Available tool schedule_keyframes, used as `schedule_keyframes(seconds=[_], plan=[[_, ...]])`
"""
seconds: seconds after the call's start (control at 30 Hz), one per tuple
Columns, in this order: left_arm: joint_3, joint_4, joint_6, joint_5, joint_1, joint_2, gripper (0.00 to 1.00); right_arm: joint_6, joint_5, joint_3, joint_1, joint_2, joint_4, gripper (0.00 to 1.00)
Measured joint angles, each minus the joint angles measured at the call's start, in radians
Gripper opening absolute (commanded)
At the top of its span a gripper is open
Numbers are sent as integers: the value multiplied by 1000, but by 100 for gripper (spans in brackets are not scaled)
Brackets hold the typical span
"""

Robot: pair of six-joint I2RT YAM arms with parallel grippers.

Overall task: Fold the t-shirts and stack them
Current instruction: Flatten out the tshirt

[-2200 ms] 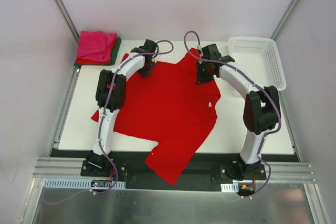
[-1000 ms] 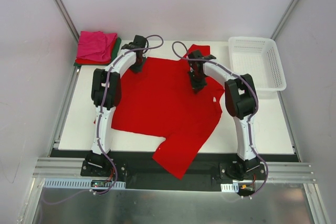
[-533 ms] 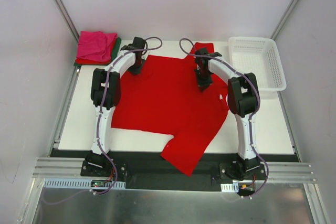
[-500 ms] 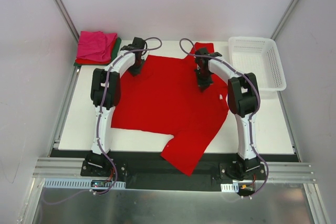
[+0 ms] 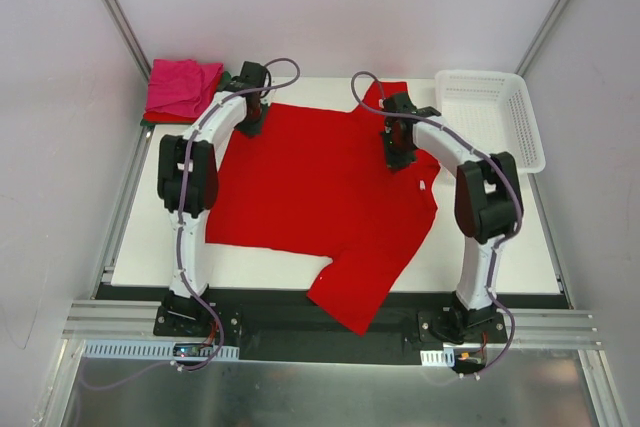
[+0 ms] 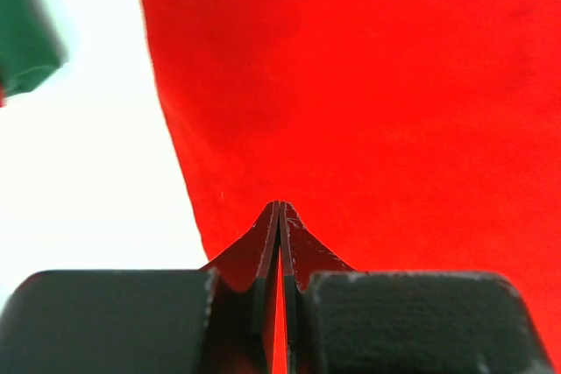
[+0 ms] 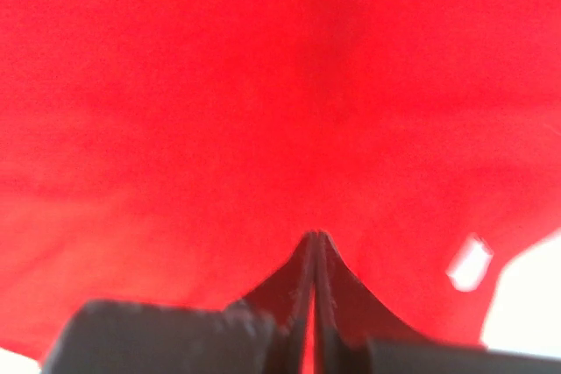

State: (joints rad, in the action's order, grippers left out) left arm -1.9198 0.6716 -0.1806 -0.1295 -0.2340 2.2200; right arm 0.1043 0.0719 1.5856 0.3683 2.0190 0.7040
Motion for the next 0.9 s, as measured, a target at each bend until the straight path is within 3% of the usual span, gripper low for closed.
schedule_keyframes(seconds=[0.2,0.33,0.6,0.9], plan=[[62,-2,10,46,0,-151,0,1,-24,-87,25,-220,-73,1],[106,0,10,71,0,-225,0,2,-63,-142,72,-280,-97,1],[107,0,20,157,0,-197,0,-20,-140,-272,179,-277,-103,1],[45,0,45,251,-7,-85,0,-48,-159,-274,204,-202,-125,1]])
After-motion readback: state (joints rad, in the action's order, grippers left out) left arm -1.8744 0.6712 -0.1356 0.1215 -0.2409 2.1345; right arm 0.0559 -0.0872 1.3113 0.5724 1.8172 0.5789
